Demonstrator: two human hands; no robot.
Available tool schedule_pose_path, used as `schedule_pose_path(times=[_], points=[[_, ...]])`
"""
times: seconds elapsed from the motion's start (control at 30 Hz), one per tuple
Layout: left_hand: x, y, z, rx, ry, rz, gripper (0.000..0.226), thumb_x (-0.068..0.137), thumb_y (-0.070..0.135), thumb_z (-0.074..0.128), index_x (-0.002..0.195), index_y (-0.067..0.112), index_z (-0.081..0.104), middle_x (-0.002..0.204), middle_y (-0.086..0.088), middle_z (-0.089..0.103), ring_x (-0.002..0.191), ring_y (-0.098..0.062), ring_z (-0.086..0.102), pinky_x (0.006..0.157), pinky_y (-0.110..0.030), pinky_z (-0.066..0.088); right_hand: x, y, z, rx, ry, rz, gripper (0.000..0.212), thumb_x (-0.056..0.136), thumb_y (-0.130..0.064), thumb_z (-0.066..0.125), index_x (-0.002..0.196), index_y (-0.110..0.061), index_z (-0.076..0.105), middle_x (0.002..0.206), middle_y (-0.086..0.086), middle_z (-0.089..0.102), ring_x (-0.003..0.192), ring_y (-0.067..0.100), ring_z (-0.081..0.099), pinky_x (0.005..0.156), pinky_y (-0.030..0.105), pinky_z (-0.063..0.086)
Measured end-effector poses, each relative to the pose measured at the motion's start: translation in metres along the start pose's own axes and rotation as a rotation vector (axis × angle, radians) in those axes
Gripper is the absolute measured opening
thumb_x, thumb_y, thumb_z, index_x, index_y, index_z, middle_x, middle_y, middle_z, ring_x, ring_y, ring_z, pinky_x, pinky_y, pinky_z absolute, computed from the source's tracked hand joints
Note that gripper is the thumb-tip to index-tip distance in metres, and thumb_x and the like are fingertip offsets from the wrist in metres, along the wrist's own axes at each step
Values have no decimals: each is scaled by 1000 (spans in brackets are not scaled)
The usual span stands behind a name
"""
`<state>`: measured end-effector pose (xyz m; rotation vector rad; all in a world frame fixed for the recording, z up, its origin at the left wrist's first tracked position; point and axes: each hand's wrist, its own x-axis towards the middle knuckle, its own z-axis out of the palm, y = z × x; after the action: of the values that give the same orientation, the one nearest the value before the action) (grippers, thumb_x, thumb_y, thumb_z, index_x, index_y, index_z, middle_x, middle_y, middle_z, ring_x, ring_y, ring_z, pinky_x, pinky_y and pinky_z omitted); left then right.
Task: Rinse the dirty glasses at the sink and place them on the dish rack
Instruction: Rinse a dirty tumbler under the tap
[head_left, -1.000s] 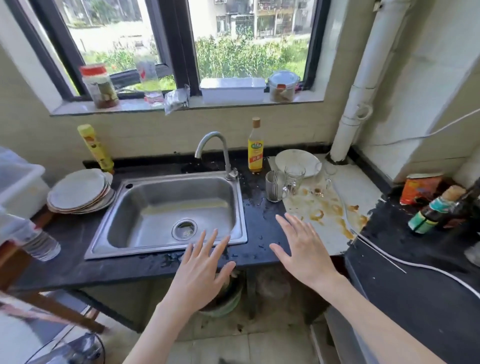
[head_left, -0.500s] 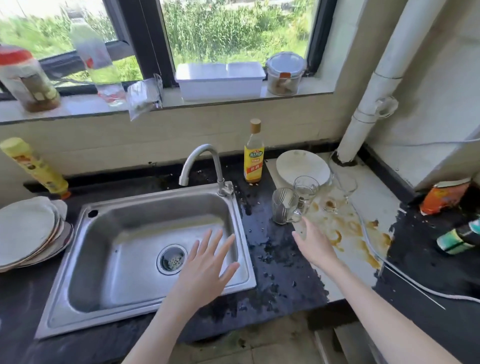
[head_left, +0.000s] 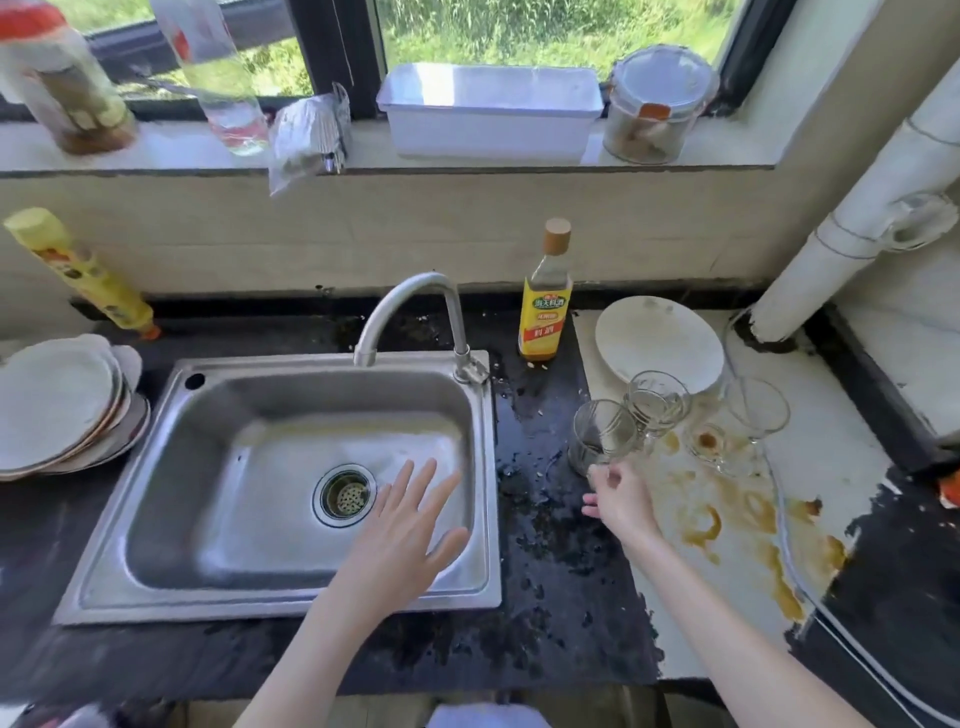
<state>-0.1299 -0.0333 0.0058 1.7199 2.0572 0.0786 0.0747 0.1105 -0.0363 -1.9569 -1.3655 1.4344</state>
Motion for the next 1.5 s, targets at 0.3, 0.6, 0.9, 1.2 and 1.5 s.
schedule_pose_path(times=[0.3, 0.6, 0.9, 1.2, 1.5], points=[[-2, -14, 10, -131, -46, -6, 96, 66, 78, 3, 148, 30, 10, 158, 5, -2, 145, -15, -8, 116, -29, 3, -6, 5, 3, -171, -64, -201, 32, 98, -21, 42, 101, 6, 59, 109, 13, 62, 100, 29, 60, 86, 38, 43], [3, -67, -12, -792, 57, -70, 98, 73, 36, 76, 147, 28, 12, 147, 19, 22, 136, 3, 23, 111, -21, 20, -54, -40, 71, -11, -623, -257, 27, 97, -20, 50, 115, -4, 61, 104, 11, 68, 94, 21, 67, 94, 34, 51], [6, -126, -11, -864, 157, -29, 83, 63, 40, 82, 132, 29, 38, 128, 17, 51, 120, 1, 47, 103, -27, 40, -65, -64, 134, -136, -796, -232, 19, 97, -19, 48, 106, -9, 62, 104, 9, 66, 97, 18, 65, 86, 20, 52], [31, -158, -7, -897, 209, -150, 66, 49, 51, 78, 107, 46, 47, 111, 21, 57, 108, 1, 53, 89, -20, 43, 26, -123, 138, -493, -57, -489, 31, 95, -23, 47, 121, -8, 55, 120, 10, 56, 114, 28, 52, 89, 33, 40], [67, -157, -9, -881, 199, -72, 63, 62, 26, 86, 105, 44, 44, 112, 27, 52, 107, 19, 44, 84, -1, 32, 67, -110, 162, -477, 14, -453, 35, 97, -15, 40, 128, -8, 53, 127, 13, 57, 117, 34, 51, 89, 34, 40]])
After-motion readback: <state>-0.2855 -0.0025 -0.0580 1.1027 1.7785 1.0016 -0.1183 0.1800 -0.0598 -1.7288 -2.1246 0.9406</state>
